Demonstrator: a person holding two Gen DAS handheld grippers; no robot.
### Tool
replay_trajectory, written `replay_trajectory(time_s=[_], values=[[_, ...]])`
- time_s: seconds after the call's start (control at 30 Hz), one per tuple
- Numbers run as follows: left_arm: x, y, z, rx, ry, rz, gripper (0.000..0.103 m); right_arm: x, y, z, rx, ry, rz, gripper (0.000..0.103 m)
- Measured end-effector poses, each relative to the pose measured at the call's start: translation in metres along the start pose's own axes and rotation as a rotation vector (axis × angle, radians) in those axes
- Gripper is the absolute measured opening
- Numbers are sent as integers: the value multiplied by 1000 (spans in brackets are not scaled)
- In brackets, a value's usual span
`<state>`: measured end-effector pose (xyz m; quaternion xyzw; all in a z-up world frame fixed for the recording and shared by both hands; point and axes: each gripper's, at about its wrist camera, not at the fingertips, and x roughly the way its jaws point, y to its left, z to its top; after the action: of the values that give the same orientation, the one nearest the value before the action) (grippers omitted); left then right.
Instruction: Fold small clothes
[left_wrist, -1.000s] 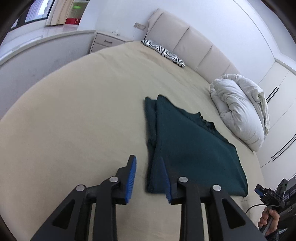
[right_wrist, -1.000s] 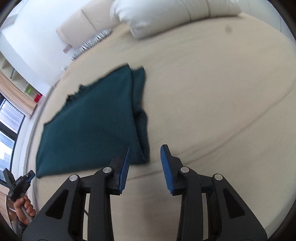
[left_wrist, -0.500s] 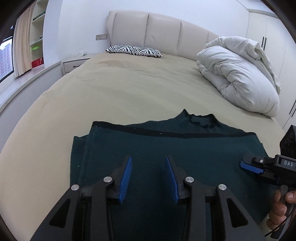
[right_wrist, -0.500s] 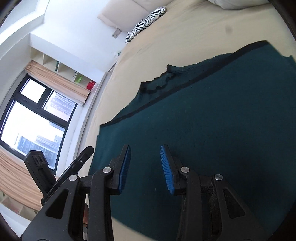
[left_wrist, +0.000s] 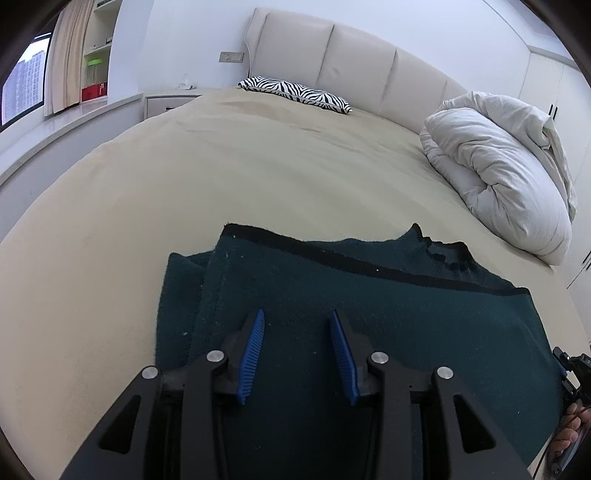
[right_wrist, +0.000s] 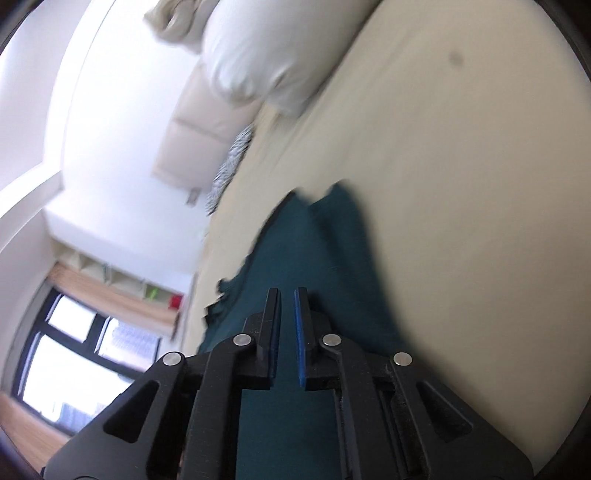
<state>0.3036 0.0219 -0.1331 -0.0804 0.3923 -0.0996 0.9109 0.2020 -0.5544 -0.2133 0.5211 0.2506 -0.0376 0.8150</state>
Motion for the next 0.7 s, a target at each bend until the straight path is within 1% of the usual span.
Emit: replay_trajectory(time_s=[0.07, 0.1, 0.13, 0.17, 0.23, 0.27, 0.3, 0.33, 0.37, 0.4, 0.43, 0.47, 0.5, 0.57, 0.63, 0.7], values=[[-15, -4, -6, 11, -13, 9, 39, -19, -3, 1, 29, -28, -75, 10], [-24, -6, -10, 12, -17, 2, 39, -27, 3, -3, 16, -32, -89, 15], [-35, -12, -17, 5, -23, -30, 39, -33, 14, -8, -8, -33, -72, 15], [-47, -21, -26, 16, -23, -75, 39, -35, 29, -17, -37, -12, -25, 15], [-63, -44, -42, 88, -25, -102, 39, -41, 57, -40, -102, 64, 43, 16], [-68, -58, -52, 136, -17, -114, 41, -31, 81, -61, -166, 136, 89, 18], [-68, -69, -58, 170, 2, -122, 41, -20, 99, -80, -211, 193, 115, 23], [-66, -74, -64, 191, 18, -112, 41, -11, 109, -93, -250, 256, 136, 27], [-62, -74, -68, 201, 29, -86, 41, 7, 120, -113, -283, 327, 146, 33], [-58, -71, -69, 191, 39, -78, 41, 18, 123, -124, -295, 359, 136, 33], [-57, -61, -69, 162, 53, -90, 41, 29, 121, -133, -292, 386, 116, 33], [-58, -51, -67, 132, 61, -107, 38, 39, 114, -137, -266, 418, 95, 33], [-61, -43, -66, 121, 61, -107, 38, 42, 102, -139, -229, 431, 78, 31], [-66, -29, -65, 130, 58, -95, 37, 30, 84, -131, -204, 388, 94, 26], [-71, -10, -69, 122, 61, -108, 32, 13, 65, -116, -196, 321, 69, 26], [-79, 6, -73, 94, 67, -139, 30, -9, 40, -96, -140, 257, 31, 19]])
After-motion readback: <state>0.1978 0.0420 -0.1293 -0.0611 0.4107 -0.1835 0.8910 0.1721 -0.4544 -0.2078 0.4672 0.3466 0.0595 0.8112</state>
